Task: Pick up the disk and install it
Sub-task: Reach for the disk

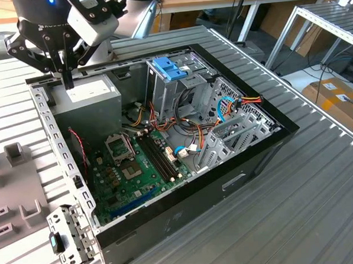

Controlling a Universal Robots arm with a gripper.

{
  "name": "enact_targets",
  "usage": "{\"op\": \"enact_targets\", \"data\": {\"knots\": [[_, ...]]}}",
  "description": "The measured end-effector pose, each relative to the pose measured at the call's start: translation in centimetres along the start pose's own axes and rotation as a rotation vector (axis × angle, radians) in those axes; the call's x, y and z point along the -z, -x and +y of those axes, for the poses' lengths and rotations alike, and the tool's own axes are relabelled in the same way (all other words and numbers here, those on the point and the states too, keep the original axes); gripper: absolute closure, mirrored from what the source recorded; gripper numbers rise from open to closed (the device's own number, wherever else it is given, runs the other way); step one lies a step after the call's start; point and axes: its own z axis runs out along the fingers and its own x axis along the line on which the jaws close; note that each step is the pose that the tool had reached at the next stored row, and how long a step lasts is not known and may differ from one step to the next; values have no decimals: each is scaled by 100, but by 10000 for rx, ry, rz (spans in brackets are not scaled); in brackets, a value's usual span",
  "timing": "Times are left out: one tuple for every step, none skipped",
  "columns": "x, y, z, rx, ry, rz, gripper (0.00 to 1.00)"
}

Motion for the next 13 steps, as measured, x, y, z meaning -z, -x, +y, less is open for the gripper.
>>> {"op": "enact_targets", "data": {"knots": [[0, -2, 0, 1, 0, 0, 89], [0, -7, -1, 0, 0, 0, 89], [0, -11, -1, 0, 0, 0, 89], [0, -15, -1, 0, 0, 0, 89], [1, -19, -1, 0, 0, 0, 89], [0, -20, -2, 0, 0, 0, 89], [0, -23, -2, 0, 0, 0, 89], [1, -25, -2, 1, 0, 0, 89], [1, -27, -2, 0, 0, -1, 89], [1, -29, -2, 0, 1, 0, 89], [1, -32, -2, 0, 0, 0, 89], [1, -35, -3, 0, 0, 0, 89], [1, -39, -3, 0, 0, 0, 89]]}}
